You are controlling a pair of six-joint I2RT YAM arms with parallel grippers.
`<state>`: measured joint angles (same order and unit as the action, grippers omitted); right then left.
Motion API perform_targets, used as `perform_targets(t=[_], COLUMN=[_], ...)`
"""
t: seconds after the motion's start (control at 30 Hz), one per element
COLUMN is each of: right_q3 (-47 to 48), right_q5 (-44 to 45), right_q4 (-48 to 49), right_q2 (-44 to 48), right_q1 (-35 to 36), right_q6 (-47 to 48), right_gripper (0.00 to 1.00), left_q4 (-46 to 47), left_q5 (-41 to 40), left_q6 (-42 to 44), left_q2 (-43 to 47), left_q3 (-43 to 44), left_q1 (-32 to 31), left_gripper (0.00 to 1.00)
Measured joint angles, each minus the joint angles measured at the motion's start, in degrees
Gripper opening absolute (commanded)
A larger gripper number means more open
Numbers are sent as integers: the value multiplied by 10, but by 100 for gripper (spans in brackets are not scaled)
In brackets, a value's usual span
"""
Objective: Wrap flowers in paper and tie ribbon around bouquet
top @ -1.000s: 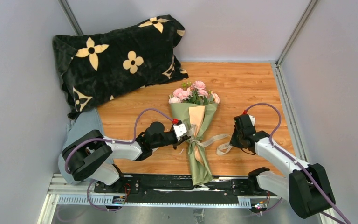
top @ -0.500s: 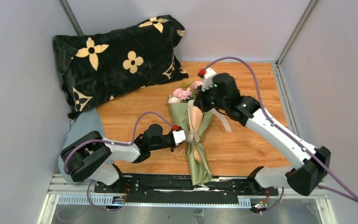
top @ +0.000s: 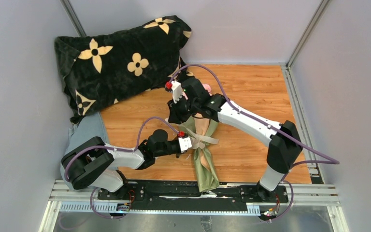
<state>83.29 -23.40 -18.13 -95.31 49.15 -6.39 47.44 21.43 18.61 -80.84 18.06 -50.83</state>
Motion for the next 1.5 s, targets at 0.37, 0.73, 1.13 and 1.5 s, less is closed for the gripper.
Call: perform_targets(t=[0.37, 0.73, 1.13, 1.5], right_q3=[-87, -498, -542, -534], right_q5=[-41, -262, -292, -311], right_q4=[0, 294, 410, 421], right_q2=[113, 354, 316, 272], right_q1=[-88, -153, -150, -144], right_q6=[62, 41, 18, -1], right_gripper=[67, 70, 66, 0], left_q4=[0, 0, -2, -8], left_q5=[0, -2, -2, -2], left_q6=[0, -4, -4, -3], left_q2=[2, 8, 8, 8], left_q3=[-2, -2, -2, -2], left_q1=[0, 0, 0, 0], left_gripper=[0, 0, 0, 21])
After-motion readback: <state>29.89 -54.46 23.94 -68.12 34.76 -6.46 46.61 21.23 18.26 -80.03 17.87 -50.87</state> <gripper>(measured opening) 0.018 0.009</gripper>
